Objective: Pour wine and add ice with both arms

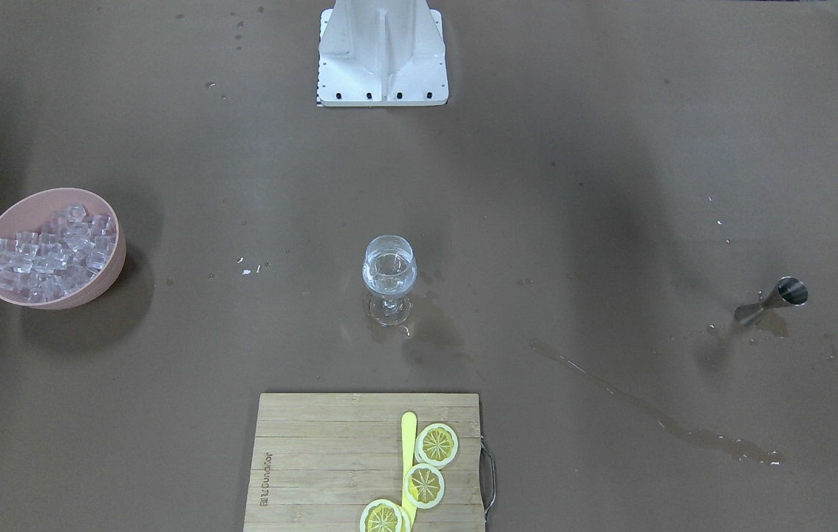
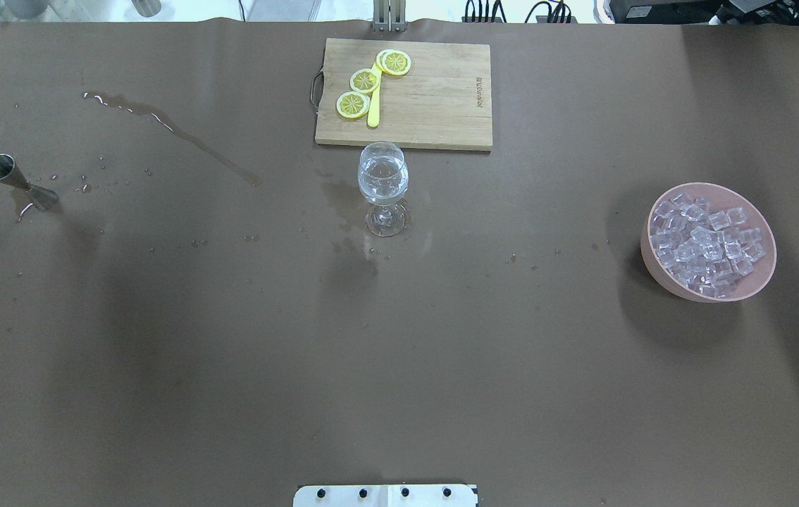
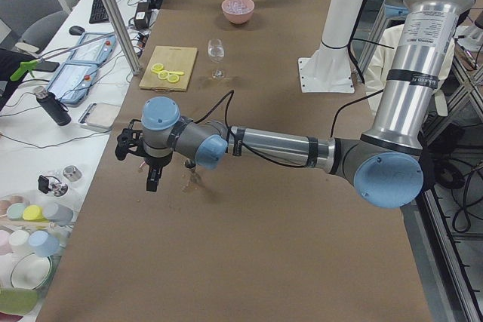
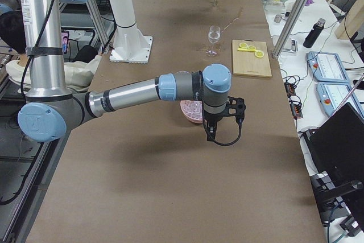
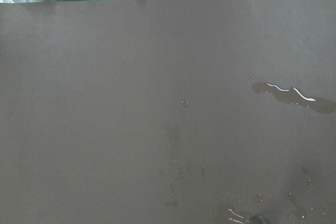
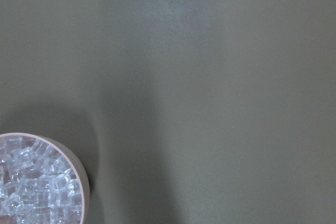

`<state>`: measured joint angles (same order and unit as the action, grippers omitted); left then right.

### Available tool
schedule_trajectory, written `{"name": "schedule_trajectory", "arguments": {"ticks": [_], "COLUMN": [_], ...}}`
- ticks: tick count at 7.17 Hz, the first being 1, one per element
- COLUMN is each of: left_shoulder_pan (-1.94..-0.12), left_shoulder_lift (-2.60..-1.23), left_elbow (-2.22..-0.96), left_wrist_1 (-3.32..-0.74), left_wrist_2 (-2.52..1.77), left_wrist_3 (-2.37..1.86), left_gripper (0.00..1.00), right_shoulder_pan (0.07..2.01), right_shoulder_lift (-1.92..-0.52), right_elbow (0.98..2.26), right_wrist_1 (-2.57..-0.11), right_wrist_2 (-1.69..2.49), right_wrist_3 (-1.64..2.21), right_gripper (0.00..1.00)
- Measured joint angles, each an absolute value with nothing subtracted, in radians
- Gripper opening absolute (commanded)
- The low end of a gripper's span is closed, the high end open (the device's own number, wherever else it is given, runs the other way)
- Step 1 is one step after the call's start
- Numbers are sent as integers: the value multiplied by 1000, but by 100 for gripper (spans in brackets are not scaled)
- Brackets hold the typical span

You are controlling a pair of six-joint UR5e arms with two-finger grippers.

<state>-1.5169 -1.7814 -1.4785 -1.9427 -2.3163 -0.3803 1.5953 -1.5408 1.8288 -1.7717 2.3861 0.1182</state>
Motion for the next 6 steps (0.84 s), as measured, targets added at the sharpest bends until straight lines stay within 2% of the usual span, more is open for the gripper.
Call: {"name": "schedule_trajectory", "arguments": {"ticks": [3, 6], "left_shoulder_pan": [-1514, -1498], "left_shoulder_lift": [-1778, -1709], "left_elbow": [-1498, -1622], "left_wrist_1": [-1896, -1931], "left_wrist_2": [-2328, -2323], "left_wrist_3": [-387, -438], "left_gripper": [98, 98], "right_shoulder_pan": [1597, 1597], "right_shoulder_lift": [-1547, -1563], "right_elbow": [1834, 1851], "right_wrist_1": [-1772, -1773], "right_wrist_2": [2387, 2387], "right_wrist_3": [119, 128], "right_gripper": [100, 100]}}
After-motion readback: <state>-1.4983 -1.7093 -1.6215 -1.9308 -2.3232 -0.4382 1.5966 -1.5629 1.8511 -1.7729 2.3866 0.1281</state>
